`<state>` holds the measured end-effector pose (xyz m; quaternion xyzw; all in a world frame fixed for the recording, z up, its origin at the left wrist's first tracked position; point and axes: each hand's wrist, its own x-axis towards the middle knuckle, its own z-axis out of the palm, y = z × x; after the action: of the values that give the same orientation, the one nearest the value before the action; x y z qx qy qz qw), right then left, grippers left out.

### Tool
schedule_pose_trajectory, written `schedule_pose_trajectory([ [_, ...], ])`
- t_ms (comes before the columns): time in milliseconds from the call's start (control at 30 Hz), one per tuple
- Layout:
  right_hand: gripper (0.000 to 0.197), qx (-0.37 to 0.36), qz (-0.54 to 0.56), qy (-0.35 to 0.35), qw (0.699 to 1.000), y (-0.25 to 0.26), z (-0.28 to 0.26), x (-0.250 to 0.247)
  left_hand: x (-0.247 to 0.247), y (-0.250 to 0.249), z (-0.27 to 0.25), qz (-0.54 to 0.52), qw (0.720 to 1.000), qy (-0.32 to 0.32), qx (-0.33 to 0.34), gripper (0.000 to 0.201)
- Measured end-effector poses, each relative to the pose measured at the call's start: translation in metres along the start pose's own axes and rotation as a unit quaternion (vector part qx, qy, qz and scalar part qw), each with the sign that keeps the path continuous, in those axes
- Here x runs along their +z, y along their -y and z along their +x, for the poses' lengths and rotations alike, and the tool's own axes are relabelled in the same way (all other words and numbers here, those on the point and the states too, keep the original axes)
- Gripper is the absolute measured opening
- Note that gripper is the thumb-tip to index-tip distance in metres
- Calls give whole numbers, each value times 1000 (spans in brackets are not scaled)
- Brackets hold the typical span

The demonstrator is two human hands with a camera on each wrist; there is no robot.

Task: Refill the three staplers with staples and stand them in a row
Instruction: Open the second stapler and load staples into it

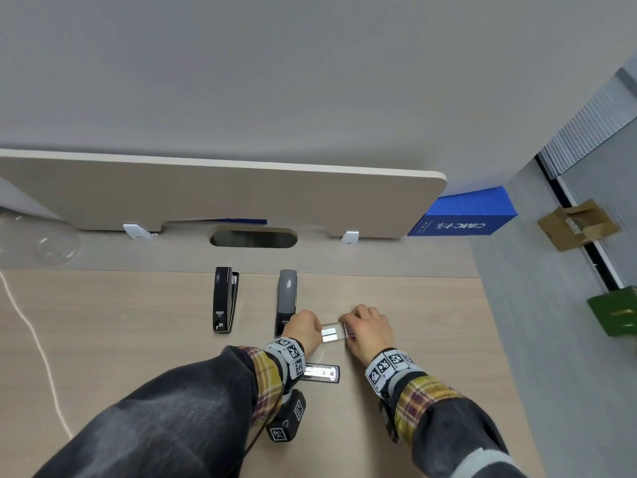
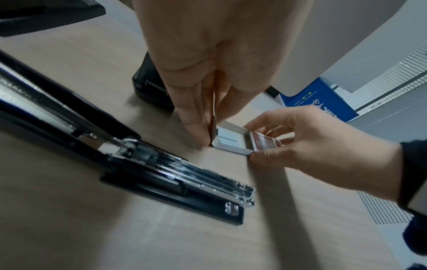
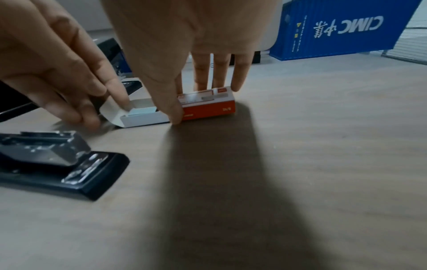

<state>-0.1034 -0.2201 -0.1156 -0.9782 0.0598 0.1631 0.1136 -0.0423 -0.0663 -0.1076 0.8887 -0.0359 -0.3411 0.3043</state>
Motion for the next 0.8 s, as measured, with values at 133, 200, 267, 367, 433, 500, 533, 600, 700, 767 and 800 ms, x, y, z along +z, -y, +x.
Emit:
schedule_pose_trajectory([
  [133, 29, 22, 24, -77, 997, 15, -1, 0, 0, -1, 2, -15, 1000, 13, -17, 23],
  [200, 34, 55, 12, -39, 998, 25, -1, 2, 0, -3, 2, -20, 999, 25, -23, 21],
  [267, 43, 81, -2, -16, 997, 34, -1, 7, 1, -4, 1, -24, 999, 37, -30, 20],
  [367, 47, 112, -1, -16, 994, 42, 0, 14, 1, -4, 1, -29, 998, 38, -35, 21],
  [433, 47, 124, -1, -17, 992, 47, 1, 15, 0, -4, 0, -35, 998, 37, -40, 23],
  [500, 46, 130, 0, -21, 991, 53, 2, 15, -1, -4, -1, -34, 998, 38, -43, 24],
  [533, 44, 135, 2, -23, 991, 55, 3, 15, -2, -4, -2, -34, 997, 43, -45, 23],
  [600, 42, 158, 11, -18, 987, 56, 5, 15, -3, -6, -4, -35, 997, 56, -45, 20],
  [700, 44, 189, 45, -12, 981, 54, 8, 16, -6, -7, -6, -25, 997, 63, -45, 16],
  [767, 44, 190, 83, -7, 978, 52, 8, 16, -6, -5, -6, -23, 997, 63, -43, 19],
  [800, 42, 190, 107, -4, 976, 51, 7, 15, -7, -5, -7, -24, 997, 66, -43, 19],
])
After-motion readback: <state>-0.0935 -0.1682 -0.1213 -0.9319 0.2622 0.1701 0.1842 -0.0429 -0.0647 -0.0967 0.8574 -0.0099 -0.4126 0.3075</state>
